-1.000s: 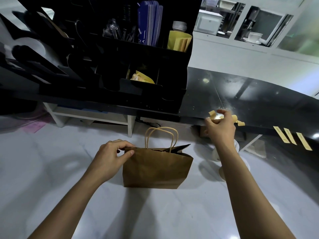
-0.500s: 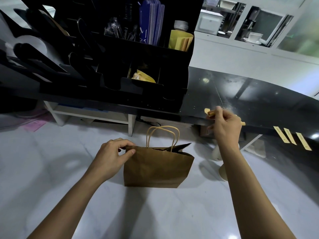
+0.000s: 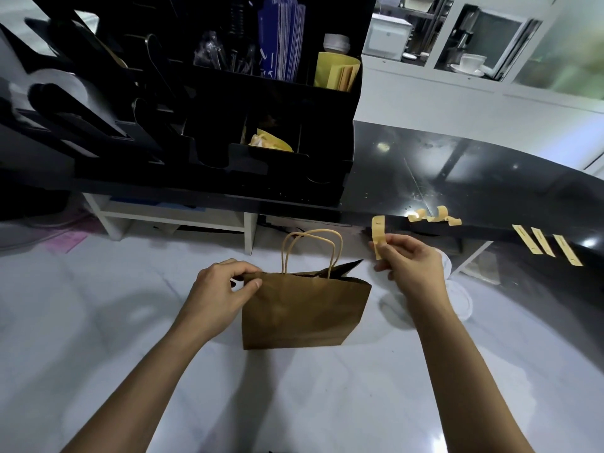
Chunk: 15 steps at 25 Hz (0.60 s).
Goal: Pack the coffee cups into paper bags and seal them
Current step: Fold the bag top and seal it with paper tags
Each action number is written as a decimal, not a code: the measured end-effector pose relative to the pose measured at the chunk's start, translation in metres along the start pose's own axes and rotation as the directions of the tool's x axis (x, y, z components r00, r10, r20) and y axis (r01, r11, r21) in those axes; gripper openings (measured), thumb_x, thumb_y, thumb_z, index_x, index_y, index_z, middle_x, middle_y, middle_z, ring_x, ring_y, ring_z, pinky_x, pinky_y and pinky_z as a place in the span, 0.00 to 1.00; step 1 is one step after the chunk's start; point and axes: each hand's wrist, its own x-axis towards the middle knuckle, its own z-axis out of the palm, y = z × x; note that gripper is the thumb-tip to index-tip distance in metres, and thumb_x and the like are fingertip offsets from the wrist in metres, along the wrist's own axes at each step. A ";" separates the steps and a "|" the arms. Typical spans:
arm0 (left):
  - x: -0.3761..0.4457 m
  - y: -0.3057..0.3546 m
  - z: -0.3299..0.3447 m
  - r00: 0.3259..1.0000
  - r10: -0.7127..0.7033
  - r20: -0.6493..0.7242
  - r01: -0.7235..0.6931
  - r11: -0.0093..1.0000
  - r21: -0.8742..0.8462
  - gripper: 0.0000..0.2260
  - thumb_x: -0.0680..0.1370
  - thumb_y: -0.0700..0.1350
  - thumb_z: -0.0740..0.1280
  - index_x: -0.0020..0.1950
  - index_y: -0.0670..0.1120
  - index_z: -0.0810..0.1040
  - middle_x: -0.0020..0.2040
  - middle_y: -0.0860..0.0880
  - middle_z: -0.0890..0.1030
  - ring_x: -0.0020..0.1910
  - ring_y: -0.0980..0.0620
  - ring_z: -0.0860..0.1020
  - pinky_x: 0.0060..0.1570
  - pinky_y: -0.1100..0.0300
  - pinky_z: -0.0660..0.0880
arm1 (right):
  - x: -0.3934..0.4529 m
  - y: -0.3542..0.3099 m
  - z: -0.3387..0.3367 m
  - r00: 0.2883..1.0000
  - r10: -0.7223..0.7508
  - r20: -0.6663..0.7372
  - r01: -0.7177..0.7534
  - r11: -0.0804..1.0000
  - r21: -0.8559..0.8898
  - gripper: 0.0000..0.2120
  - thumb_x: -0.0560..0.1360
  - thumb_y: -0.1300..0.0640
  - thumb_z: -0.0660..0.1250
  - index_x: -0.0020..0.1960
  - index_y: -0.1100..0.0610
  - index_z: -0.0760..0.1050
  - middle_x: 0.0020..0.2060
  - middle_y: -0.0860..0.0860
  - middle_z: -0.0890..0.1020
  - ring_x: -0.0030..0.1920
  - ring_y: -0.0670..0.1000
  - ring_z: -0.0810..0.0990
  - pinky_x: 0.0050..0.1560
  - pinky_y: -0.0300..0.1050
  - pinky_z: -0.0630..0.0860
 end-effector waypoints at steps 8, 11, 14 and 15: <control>-0.006 0.000 0.000 1.000 0.021 -0.004 -0.021 1.000 -0.009 0.10 0.77 0.44 0.73 0.47 0.61 0.82 0.44 0.64 0.81 0.49 0.66 0.77 0.43 0.70 0.72 | -0.051 -0.005 -0.001 0.999 -0.017 0.051 0.013 0.996 0.086 0.03 0.77 0.57 0.73 0.48 0.56 0.84 0.41 0.49 0.88 0.30 0.46 0.78 0.31 0.36 0.72; -0.007 -0.001 0.001 0.999 0.037 -0.005 -0.037 0.999 -0.008 0.08 0.77 0.44 0.73 0.48 0.59 0.84 0.44 0.63 0.81 0.48 0.65 0.77 0.42 0.70 0.72 | -0.069 -0.005 0.005 0.993 -0.051 0.110 0.038 0.992 0.118 0.02 0.75 0.58 0.75 0.46 0.55 0.86 0.35 0.50 0.85 0.30 0.45 0.77 0.30 0.36 0.72; -0.009 -0.003 0.002 0.998 0.055 0.000 -0.055 0.998 -0.004 0.10 0.78 0.43 0.72 0.49 0.59 0.83 0.45 0.63 0.80 0.50 0.66 0.76 0.43 0.72 0.72 | -0.088 0.000 0.019 0.974 -0.088 0.211 0.052 0.984 0.169 0.05 0.74 0.61 0.76 0.41 0.53 0.87 0.31 0.50 0.83 0.28 0.45 0.74 0.29 0.35 0.70; -0.010 -0.004 0.002 0.998 0.059 -0.002 -0.059 0.998 -0.010 0.09 0.78 0.43 0.72 0.50 0.59 0.83 0.46 0.63 0.79 0.50 0.66 0.76 0.43 0.72 0.72 | -0.094 0.002 0.026 0.962 -0.088 0.260 0.045 0.985 0.166 0.05 0.74 0.61 0.76 0.41 0.54 0.87 0.31 0.49 0.83 0.28 0.45 0.73 0.30 0.35 0.71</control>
